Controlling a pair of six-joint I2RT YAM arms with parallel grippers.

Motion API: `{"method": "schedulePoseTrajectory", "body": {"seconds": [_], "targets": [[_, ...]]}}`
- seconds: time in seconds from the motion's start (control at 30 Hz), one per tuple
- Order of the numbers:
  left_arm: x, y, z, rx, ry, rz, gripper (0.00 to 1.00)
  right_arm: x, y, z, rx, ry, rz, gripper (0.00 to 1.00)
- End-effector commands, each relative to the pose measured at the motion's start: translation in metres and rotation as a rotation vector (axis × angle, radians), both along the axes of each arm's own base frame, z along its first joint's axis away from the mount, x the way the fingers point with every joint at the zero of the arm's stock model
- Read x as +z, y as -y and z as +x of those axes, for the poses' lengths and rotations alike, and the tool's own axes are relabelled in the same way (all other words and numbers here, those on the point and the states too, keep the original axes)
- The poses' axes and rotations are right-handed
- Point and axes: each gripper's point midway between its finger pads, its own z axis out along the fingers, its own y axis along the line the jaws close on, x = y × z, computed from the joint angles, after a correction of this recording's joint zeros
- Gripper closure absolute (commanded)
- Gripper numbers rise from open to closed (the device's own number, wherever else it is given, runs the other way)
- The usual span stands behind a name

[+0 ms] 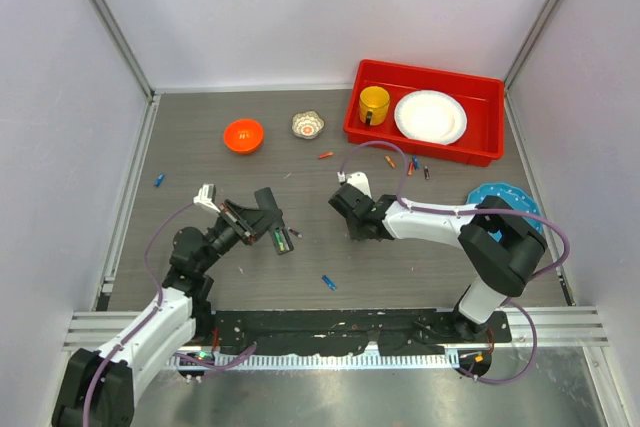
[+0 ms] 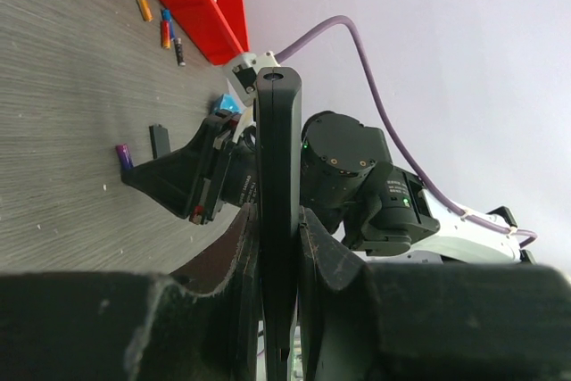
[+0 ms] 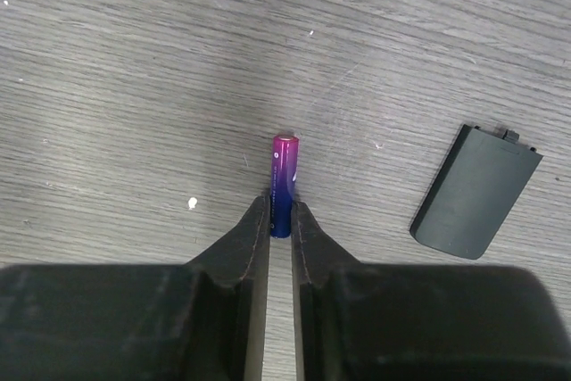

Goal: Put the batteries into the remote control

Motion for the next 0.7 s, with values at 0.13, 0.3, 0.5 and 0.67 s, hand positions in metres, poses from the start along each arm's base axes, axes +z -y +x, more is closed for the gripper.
{"method": "schedulePoseTrajectory", "body": {"seconds": [0.13,0.3,0.5,0.67], "targets": [[0.041,0.005,0.009,-0.009,0.135,-0.013,1.00,0.016,0.005,-0.002,-0.018,0.016,0.007,0.99],[0.058,0.016,0.023,-0.005,0.190,-0.037,1.00,0.120,-0.014,-0.003,0.034,0.162,0.273,0.99],[0.070,0.029,0.034,0.017,0.270,-0.082,1.00,0.190,-0.040,-0.033,0.221,0.140,0.438,0.99],[0.084,0.041,0.034,-0.036,0.340,-0.160,1.00,0.212,-0.051,-0.058,0.309,0.072,0.475,0.99]]}}
